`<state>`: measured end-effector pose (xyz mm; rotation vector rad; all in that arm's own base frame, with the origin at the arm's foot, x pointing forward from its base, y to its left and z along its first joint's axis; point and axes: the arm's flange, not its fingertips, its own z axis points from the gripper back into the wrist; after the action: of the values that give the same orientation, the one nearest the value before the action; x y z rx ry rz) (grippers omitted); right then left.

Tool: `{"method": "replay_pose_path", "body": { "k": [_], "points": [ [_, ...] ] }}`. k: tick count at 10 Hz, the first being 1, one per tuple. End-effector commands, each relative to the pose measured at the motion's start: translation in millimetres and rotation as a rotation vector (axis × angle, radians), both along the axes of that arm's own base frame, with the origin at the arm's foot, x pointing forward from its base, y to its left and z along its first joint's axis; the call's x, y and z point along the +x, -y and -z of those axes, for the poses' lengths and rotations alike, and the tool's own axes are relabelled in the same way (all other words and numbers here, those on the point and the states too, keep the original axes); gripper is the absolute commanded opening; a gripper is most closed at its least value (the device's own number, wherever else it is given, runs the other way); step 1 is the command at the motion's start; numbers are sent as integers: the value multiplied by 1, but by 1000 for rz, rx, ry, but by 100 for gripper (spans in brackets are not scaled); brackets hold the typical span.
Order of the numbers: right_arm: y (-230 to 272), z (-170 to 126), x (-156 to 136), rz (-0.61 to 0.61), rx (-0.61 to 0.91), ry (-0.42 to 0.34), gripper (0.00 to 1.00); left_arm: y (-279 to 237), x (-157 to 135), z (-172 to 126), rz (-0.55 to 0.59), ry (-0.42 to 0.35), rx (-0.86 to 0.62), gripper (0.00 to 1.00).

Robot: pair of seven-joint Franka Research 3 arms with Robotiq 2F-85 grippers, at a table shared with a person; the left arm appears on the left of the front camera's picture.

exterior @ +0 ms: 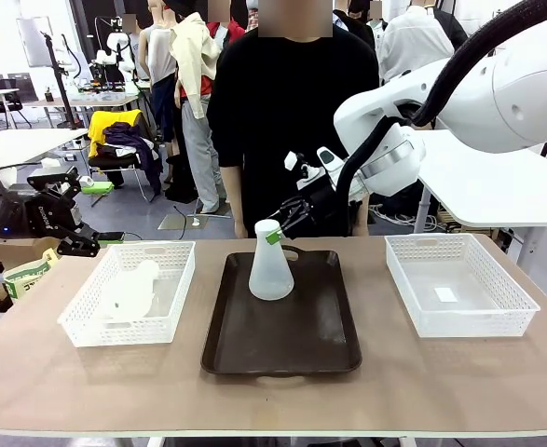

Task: Prepare the laboratory tools.
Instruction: Place the picked Big flask upright in the Handle tray as instructed by the person.

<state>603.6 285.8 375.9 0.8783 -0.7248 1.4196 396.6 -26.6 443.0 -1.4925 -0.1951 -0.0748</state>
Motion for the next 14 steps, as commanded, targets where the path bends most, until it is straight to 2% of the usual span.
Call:
{"method": "replay_pose_path", "body": {
  "k": [1,6,7,8,14],
  "points": [
    [3,-1,-1,15,-32,-27,100,-1,-1,0,-3,13,-3,100],
    [25,-8,-17,75,-103,-31,100,-1,-1,0,-3,13,-3,100],
    [26,-7,-16,106,-106,-52,100,-1,-1,0,-3,13,-3,100],
    [25,-7,-8,60,-57,-24,100,-1,-1,0,-3,13,-3,100],
    [25,-7,-8,60,-57,-24,100,-1,-1,0,-3,13,-3,100]
  ]
}}
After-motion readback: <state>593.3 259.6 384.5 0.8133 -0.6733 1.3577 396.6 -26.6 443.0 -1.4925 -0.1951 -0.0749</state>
